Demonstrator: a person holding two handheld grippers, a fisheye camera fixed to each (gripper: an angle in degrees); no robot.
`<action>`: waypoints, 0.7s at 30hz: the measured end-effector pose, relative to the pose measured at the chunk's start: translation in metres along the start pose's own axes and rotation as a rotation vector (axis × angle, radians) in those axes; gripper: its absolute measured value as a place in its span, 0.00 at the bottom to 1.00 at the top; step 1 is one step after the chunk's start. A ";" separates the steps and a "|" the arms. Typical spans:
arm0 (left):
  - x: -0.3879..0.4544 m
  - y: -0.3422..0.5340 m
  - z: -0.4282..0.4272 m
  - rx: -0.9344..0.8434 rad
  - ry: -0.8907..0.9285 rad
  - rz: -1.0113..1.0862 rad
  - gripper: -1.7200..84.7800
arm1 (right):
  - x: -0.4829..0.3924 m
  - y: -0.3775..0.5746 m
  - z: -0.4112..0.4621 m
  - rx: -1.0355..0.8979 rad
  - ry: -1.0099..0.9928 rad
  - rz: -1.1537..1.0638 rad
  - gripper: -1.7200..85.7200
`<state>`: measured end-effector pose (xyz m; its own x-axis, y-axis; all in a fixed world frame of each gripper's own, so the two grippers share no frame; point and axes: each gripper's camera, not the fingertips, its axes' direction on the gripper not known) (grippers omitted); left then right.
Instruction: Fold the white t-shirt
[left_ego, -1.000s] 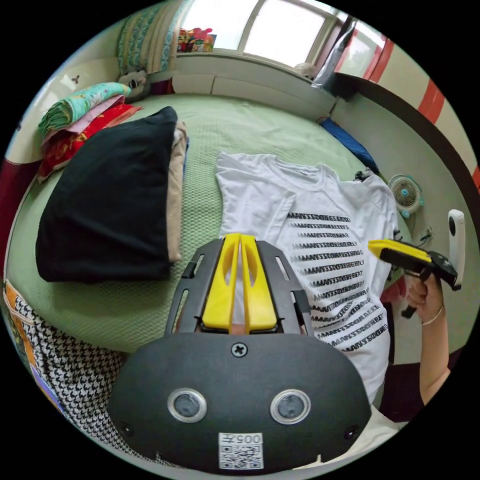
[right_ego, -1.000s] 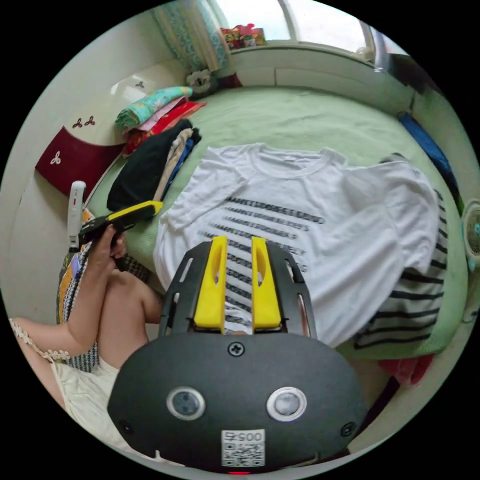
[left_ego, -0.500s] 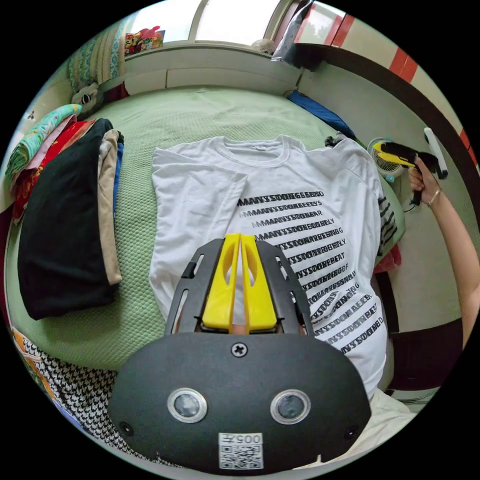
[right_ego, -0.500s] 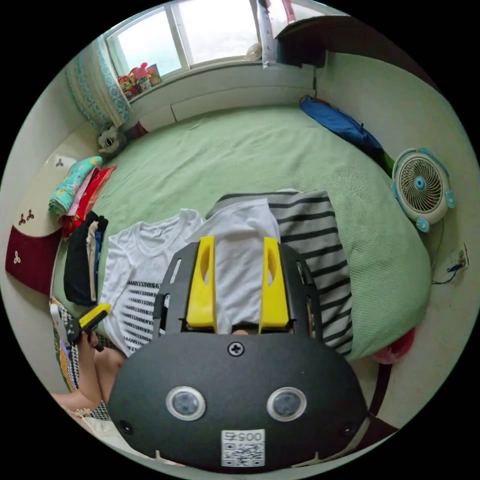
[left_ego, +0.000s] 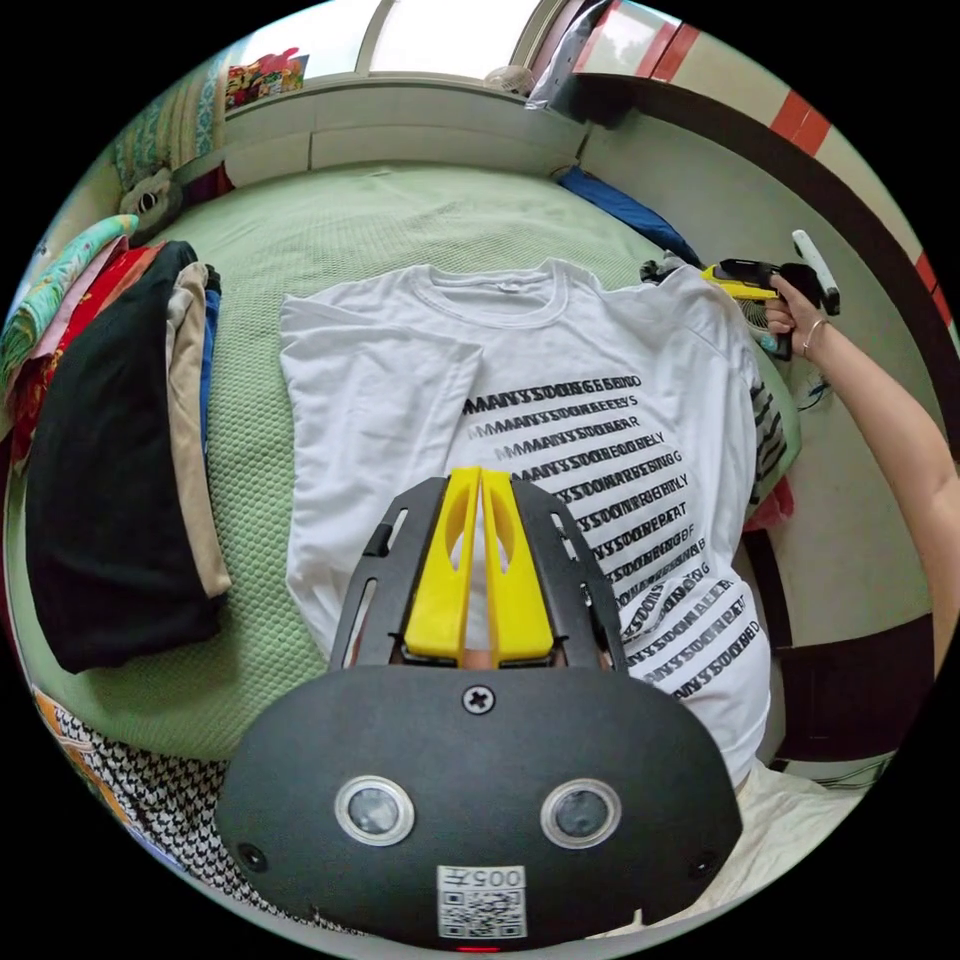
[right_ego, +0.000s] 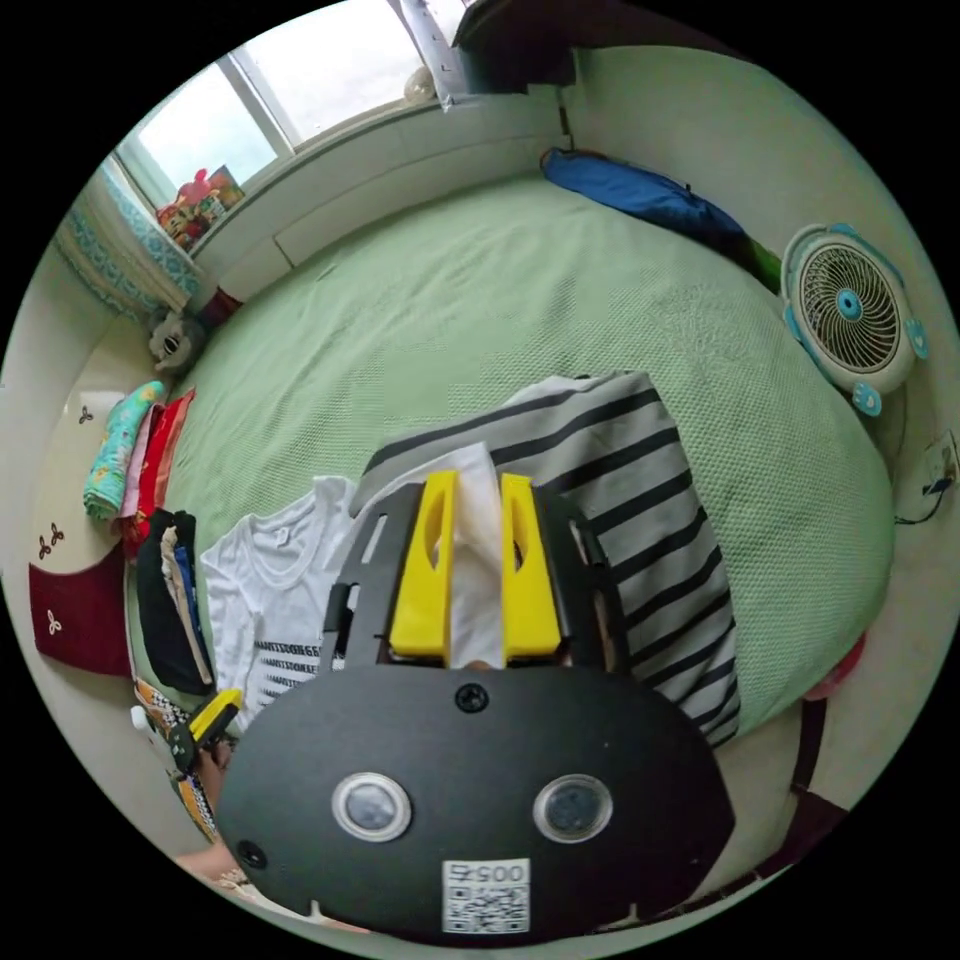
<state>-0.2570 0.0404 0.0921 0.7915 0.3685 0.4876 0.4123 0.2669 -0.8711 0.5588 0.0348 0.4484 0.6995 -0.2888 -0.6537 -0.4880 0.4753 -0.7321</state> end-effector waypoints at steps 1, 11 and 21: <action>0.001 -0.001 0.001 -0.002 0.008 0.001 0.01 | -0.002 0.002 -0.005 0.030 -0.011 0.005 0.04; 0.008 -0.002 0.000 0.003 0.017 0.019 0.01 | -0.015 0.029 -0.071 0.225 0.010 0.046 0.01; 0.002 -0.002 -0.004 0.012 0.056 0.001 0.01 | -0.140 0.069 -0.082 0.203 0.034 -0.207 0.02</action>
<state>-0.2550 0.0371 0.0944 0.8161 0.3182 0.4825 0.4064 0.2776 -0.8705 0.3843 0.0403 0.4740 0.7537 -0.4228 -0.5031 -0.2200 0.5590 -0.7995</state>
